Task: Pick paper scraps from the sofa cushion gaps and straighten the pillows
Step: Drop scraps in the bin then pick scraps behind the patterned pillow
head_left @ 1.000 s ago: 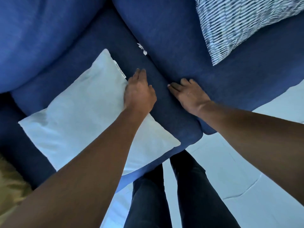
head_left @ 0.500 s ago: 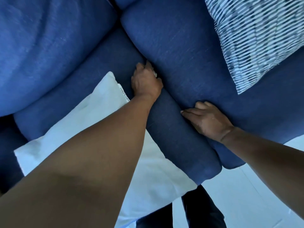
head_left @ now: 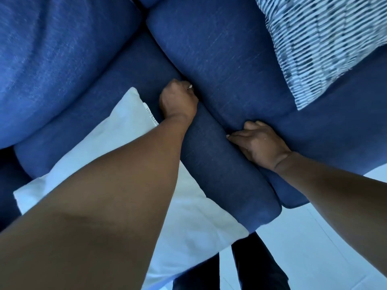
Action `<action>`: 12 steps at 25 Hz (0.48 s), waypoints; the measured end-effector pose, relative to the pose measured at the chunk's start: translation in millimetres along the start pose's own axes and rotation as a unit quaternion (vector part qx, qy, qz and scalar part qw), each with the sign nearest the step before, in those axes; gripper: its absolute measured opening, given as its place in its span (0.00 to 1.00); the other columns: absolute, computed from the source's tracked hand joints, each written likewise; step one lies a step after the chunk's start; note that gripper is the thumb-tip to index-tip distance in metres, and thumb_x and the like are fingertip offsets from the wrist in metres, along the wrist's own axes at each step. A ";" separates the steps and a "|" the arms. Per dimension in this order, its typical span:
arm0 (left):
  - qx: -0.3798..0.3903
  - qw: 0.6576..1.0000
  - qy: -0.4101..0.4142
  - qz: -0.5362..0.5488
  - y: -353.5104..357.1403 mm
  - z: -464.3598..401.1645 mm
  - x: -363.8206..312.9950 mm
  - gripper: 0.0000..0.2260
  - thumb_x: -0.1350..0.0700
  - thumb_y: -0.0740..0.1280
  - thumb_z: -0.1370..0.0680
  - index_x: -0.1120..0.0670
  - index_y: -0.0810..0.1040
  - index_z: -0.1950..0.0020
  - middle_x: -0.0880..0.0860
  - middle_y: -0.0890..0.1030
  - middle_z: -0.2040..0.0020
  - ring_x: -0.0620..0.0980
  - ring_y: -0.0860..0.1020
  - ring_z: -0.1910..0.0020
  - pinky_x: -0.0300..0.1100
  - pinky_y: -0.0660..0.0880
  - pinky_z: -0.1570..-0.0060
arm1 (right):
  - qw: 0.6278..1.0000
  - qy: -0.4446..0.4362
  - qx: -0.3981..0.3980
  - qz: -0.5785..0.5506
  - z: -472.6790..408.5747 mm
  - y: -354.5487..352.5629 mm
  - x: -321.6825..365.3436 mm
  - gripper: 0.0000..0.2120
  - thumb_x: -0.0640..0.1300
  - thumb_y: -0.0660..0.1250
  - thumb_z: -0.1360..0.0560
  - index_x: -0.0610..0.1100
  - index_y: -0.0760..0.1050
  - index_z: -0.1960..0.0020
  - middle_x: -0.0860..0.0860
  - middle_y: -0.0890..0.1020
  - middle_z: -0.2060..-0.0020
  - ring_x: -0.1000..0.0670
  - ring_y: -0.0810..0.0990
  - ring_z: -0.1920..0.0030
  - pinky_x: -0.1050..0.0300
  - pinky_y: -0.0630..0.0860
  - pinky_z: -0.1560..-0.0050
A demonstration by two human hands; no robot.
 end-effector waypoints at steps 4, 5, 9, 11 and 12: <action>0.071 0.997 -0.001 -0.020 -38.0 36.4 -18.2 0.10 0.60 0.62 0.24 0.55 0.84 0.56 0.55 0.84 0.54 0.56 0.80 0.55 0.43 0.78 0.54 | 0.990 0.097 0.103 -0.002 -7.7 -28.5 21.5 0.12 0.43 0.62 0.22 0.49 0.85 0.51 0.53 0.85 0.60 0.46 0.75 0.55 0.53 0.70 0.51; 0.072 0.997 0.013 -0.023 -49.1 50.3 -23.9 0.10 0.61 0.61 0.24 0.57 0.81 0.61 0.56 0.83 0.58 0.56 0.78 0.59 0.43 0.76 0.59 | 0.983 0.130 0.131 -0.003 -8.4 -34.3 27.8 0.12 0.42 0.62 0.23 0.49 0.84 0.52 0.51 0.84 0.60 0.46 0.76 0.54 0.53 0.71 0.49; 0.057 0.995 0.081 -0.027 -96.3 121.3 -28.5 0.11 0.60 0.60 0.20 0.55 0.80 0.59 0.53 0.77 0.57 0.54 0.76 0.59 0.46 0.74 0.58 | 0.937 0.289 0.191 -0.034 19.3 -62.7 67.2 0.10 0.39 0.62 0.25 0.46 0.83 0.53 0.45 0.84 0.58 0.40 0.81 0.53 0.56 0.77 0.55; 0.056 0.994 0.095 -0.005 -118.8 151.1 -20.6 0.11 0.59 0.61 0.19 0.56 0.81 0.56 0.55 0.78 0.54 0.55 0.76 0.57 0.49 0.75 0.54 | 0.929 0.330 0.150 -0.075 37.7 -85.2 93.7 0.09 0.37 0.62 0.25 0.43 0.81 0.56 0.43 0.84 0.61 0.41 0.80 0.60 0.53 0.80 0.55; 0.056 0.994 0.096 0.009 -131.7 165.8 -15.5 0.11 0.58 0.61 0.19 0.57 0.80 0.57 0.55 0.78 0.57 0.55 0.76 0.59 0.48 0.75 0.56 | 0.927 0.343 0.112 -0.102 44.9 -100.6 109.0 0.09 0.36 0.62 0.25 0.42 0.81 0.57 0.43 0.84 0.63 0.43 0.79 0.63 0.51 0.80 0.55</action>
Point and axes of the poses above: each hand's wrist, its own z-axis away from the middle knuckle, its own y-axis out of the palm, x = y × z, the point moved 4 cm from there along -z, towards the middle knuckle
